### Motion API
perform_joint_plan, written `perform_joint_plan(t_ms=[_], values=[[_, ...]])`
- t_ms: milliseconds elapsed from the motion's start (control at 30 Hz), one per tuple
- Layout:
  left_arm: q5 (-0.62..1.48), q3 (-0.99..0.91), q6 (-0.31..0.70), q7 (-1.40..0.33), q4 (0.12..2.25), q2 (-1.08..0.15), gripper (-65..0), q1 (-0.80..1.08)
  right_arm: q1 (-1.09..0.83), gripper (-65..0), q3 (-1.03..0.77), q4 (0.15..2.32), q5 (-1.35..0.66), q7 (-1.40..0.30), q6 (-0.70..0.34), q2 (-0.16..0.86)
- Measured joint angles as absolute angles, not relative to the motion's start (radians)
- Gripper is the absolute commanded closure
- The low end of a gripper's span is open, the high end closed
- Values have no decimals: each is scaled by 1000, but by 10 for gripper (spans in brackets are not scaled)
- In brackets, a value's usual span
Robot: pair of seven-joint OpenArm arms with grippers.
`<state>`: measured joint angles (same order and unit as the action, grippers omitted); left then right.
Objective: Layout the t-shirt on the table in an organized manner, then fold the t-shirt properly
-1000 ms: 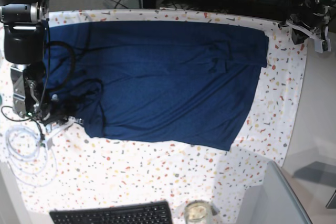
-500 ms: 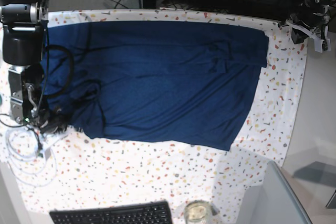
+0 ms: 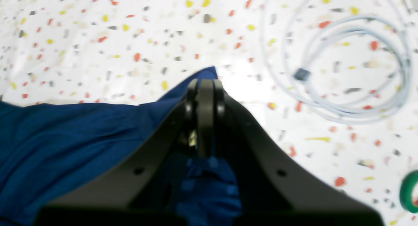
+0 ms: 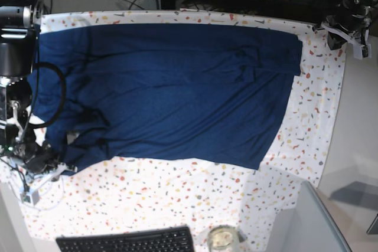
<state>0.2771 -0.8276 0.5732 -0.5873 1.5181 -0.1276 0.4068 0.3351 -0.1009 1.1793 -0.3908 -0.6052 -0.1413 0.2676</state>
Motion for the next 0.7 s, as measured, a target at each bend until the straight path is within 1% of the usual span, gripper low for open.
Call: perform_joint_plan(t_ms=[233, 433, 600, 700], values=[[277, -828, 574, -587, 1518, -128, 0, 407, 335, -5, -100, 1262, -392, -603, -142, 280], [277, -828, 574, -587, 1518, -128, 0, 407, 337, -5, -93, 1292, -396, -601, -142, 274], [277, -828, 573, -587, 1518, -128, 0, 407, 336, -5, -65, 1292, -396, -601, -211, 276], [277, -828, 573, -587, 1518, -128, 0, 406, 337, -6, -64, 1291, -392, -601, -234, 256]])
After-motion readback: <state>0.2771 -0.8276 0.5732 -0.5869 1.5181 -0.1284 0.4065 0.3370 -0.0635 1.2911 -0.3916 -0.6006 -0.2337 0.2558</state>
